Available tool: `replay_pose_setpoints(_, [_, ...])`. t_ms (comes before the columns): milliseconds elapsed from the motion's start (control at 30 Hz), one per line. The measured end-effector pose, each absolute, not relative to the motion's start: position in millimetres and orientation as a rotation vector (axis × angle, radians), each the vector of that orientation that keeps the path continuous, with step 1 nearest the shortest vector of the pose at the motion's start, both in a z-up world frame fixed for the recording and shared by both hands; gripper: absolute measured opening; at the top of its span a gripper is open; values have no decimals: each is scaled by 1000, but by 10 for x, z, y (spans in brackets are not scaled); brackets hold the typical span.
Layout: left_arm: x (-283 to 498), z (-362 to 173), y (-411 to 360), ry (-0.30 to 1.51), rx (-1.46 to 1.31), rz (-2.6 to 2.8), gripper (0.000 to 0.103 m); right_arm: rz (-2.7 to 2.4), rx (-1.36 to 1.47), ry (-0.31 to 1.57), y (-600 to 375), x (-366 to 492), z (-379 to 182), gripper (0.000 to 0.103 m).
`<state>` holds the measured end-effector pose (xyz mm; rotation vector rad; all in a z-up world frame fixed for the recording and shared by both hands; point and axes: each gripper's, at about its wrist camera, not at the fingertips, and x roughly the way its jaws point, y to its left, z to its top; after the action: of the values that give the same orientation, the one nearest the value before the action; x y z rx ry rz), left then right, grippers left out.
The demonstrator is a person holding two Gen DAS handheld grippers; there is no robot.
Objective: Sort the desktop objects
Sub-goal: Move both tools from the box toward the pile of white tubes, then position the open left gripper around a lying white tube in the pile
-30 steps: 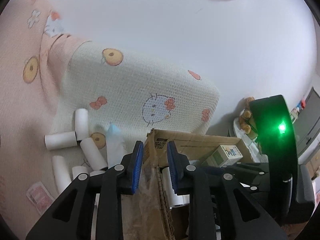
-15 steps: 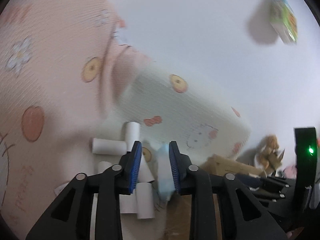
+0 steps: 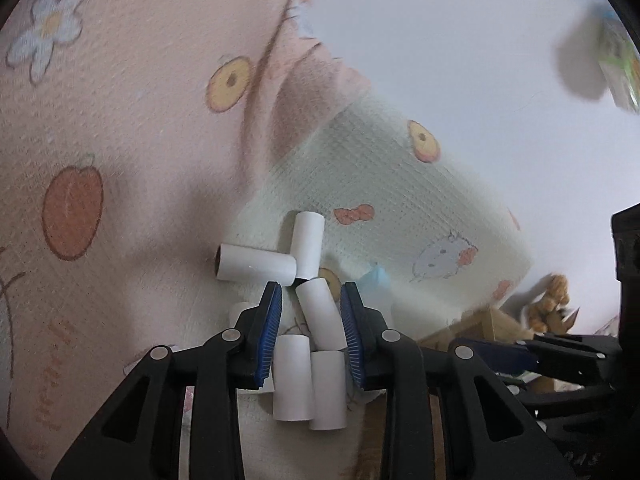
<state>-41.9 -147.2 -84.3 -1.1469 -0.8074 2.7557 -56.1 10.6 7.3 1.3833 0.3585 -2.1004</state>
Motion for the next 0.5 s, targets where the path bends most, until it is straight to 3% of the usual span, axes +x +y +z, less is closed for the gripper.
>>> replay_pose_setpoints(167, [-577, -903, -1678, -826, -1200, 2781, 50, -2076, 1368, 589, -176, -821, 52, 31])
replay_pose_setpoints(267, [-745, -1056, -1737, -822, -1299, 2760, 53, -2071, 1327, 660, -280, -1019, -37, 31])
replay_pose_setpoints(367, [-929, -1271, -1787, -857, -1348, 2705, 53, -2018, 1403, 515, -287, -1305, -210, 31])
replay_pose_setpoints(500, [-1065, -1533, -1913, -1041, -1375, 2663, 53, -1957, 1604, 146, -182, -1737, -559, 31])
